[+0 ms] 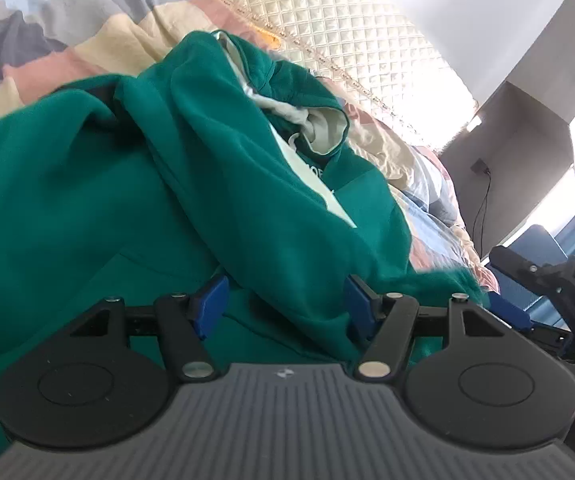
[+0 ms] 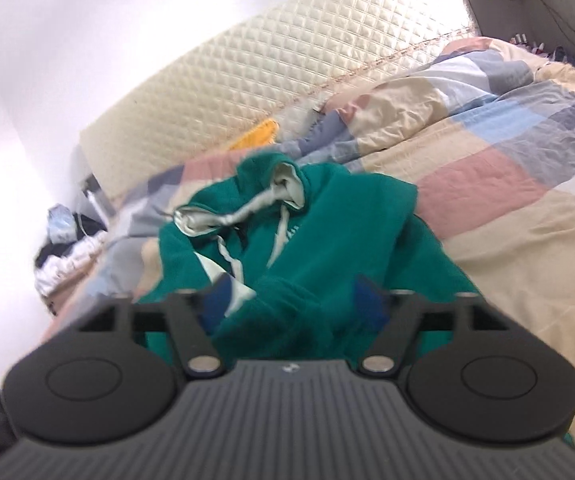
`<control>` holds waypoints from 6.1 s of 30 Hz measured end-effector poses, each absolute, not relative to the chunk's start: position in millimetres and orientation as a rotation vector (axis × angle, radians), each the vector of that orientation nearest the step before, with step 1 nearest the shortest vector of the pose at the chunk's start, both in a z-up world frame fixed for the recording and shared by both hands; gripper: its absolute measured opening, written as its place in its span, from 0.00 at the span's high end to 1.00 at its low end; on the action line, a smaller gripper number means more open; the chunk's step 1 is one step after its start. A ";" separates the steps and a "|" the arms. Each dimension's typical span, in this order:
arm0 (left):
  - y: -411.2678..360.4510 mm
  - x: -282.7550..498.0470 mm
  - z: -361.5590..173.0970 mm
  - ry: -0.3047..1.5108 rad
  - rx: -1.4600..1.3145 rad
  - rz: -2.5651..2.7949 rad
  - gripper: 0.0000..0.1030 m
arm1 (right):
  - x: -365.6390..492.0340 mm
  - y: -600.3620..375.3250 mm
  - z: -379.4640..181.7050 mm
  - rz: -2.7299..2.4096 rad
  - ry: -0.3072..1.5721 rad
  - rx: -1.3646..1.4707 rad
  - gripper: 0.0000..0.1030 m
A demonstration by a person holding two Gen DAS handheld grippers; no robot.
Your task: Fold large clothes
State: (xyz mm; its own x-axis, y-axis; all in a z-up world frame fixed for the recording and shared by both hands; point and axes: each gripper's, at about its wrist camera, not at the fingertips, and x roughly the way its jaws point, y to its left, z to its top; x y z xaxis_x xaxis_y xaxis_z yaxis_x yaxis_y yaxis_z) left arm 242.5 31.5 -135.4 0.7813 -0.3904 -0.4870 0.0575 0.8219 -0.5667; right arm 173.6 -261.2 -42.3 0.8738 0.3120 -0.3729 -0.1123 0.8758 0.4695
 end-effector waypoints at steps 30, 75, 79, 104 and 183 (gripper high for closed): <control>21.6 284.7 -136.8 0.644 -0.582 -0.171 0.34 | 187.1 -256.6 -58.0 0.297 0.602 0.444 0.41; 93.8 300.0 -71.5 0.652 -0.229 -0.066 0.51 | 209.5 -209.3 -63.5 0.399 0.610 0.310 0.66; 99.6 314.2 -51.6 0.608 -0.273 -0.072 0.46 | 215.4 -214.2 -42.0 0.390 0.566 0.346 0.65; 91.2 672.9 -77.2 0.619 -0.287 -0.109 0.37 | 564.4 -207.5 -54.3 0.400 0.555 0.349 0.40; 17.6 235.7 -67.7 0.567 -0.293 -0.223 0.51 | 173.3 -240.0 -42.9 0.538 0.520 0.444 0.46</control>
State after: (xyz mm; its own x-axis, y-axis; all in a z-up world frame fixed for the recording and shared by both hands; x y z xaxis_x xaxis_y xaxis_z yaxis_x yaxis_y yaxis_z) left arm 235.7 17.6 -67.7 0.8214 -0.2862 -0.4934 0.1261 0.9347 -0.3323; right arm 173.3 -240.0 -42.9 0.7375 0.5806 -0.3450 -0.3640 0.7719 0.5212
